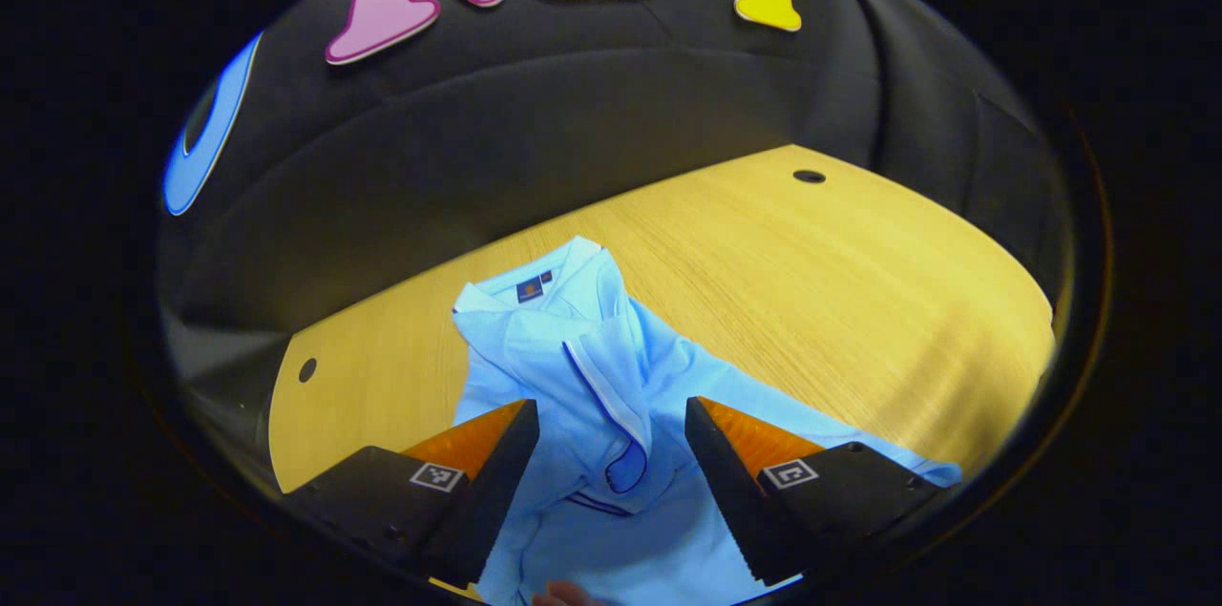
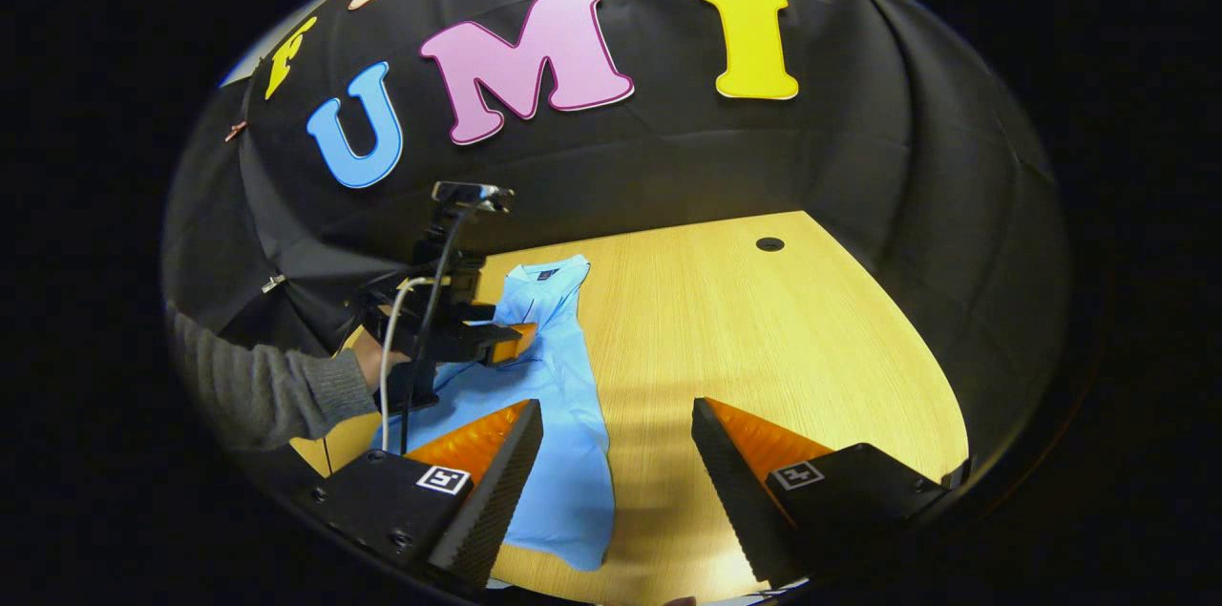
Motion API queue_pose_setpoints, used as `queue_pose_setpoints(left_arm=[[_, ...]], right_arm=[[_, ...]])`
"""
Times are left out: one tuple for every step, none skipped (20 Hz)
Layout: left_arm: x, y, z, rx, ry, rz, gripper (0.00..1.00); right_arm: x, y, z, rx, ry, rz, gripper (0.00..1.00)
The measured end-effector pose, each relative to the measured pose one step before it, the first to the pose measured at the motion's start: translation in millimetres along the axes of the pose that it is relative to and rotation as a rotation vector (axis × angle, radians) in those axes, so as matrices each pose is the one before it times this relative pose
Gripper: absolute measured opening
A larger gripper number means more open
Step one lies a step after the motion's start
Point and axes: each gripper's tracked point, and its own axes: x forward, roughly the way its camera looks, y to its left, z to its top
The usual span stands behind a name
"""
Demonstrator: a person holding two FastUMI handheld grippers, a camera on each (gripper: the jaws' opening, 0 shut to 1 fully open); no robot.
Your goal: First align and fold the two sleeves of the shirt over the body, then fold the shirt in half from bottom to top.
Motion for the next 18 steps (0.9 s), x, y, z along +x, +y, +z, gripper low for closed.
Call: queue_pose_setpoints(left_arm=[[-14.39, 5.49, 6.22, -0.01004, -0.02989, 0.00235, 0.98], [-16.82, 5.57, 4.79, -0.01414, -0.02645, 0.00175, 0.98], [-17.79, 6.93, 0.61, -0.01268, -0.01483, 0.00325, 0.98], [-19.26, 9.14, -0.84, -0.00576, -0.01457, 0.0117, 0.98], [-19.36, 8.82, -2.52, -0.00715, -0.0114, 0.00982, 0.98], [-20.23, 6.15, -5.78, -0.00314, -0.0045, 0.00192, 0.98], [-19.74, 6.49, -8.73, -0.00094, 0.00166, 0.00619, 0.98], [-18.45, 4.97, -9.75, -0.00105, 0.00783, 0.00443, 0.98], [-16.49, 3.45, -11.72, -0.00935, 0.01302, 0.00323, 0.98], [-16.95, -0.32, -12.02, -0.01082, 0.01512, -0.00839, 0.98], [-13.26, 1.61, -11.16, -0.01449, 0.01392, 0.00453, 0.98], [-12.16, 0.63, -12.71, -0.01851, 0.01734, -0.00197, 0.97], [-10.11, -1.19, -12.75, -0.02377, 0.02159, 0.00366, 0.97], [-8.67, 0.36, -13.89, -0.02102, 0.02229, 0.00601, 0.97], [-6.05, 1.23, -12.81, -0.02269, 0.02041, 0.0065, 0.98], [-6.56, -0.55, -13.01, -0.02331, 0.02167, 0.00257, 0.98], [-5.11, -0.9, -12.56, -0.02296, 0.02109, 0.00055, 0.98], [-3.16, -0.4, -12.37, -0.01618, 0.02025, 0.00255, 0.98]], right_arm=[[-0.43, 2.82, -3.57, -0.00696, 0.01092, 0.00103, 0.98], [-1.82, 4.23, -3.48, -0.00127, 0.00891, 0.00738, 0.98], [-2.39, 3.05, -2.78, 0.00012, 0.00754, 0.00254, 0.98], [-0.68, 2.67, -3.7, -0.00092, 0.00808, 0.0003, 0.98], [-1.62, 2.09, -6.96, -0.00723, 0.01268, -0.00327, 0.98], [-2.29, 1.04, -7.18, -0.01565, 0.01484, -0.00617, 0.98], [-0.11, 2.16, -6.69, -0.01426, 0.01334, -0.0055, 0.98], [-1.23, 2.53, -6.5, -0.00786, 0.01278, -0.00055, 0.98], [-0.88, 3.87, -6.91, -0.00427, 0.01073, 0.00063, 0.98], [-1.78, 2.34, -5.62, -0.00713, 0.00857, -0.00278, 0.98], [-1.5, 2.64, -7.21, -0.00972, 0.00744, -0.0043, 0.98], [-0.27, 2.31, -6.83, -0.00991, 0.00958, -0.00251, 0.98], [-0.65, 2.31, -6.64, -0.00609, 0.0121, -0.00081, 0.98], [-2.13, 2.21, -6.13, -0.00125, 0.00814, 0.00058, 0.98], [-1.47, 3.03, -6.45, -0.00365, 0.00938, 0.00037, 0.98], [-0.11, 1.11, -5.47, -0.00898, 0.01085, -0.00404, 0.98], [-0.75, 1.15, -6.11, -0.00917, 0.01066, -0.00407, 0.98], [0.15, 0.73, -6.29, -0.00583, 0.01366, -0.00343, 0.98]])
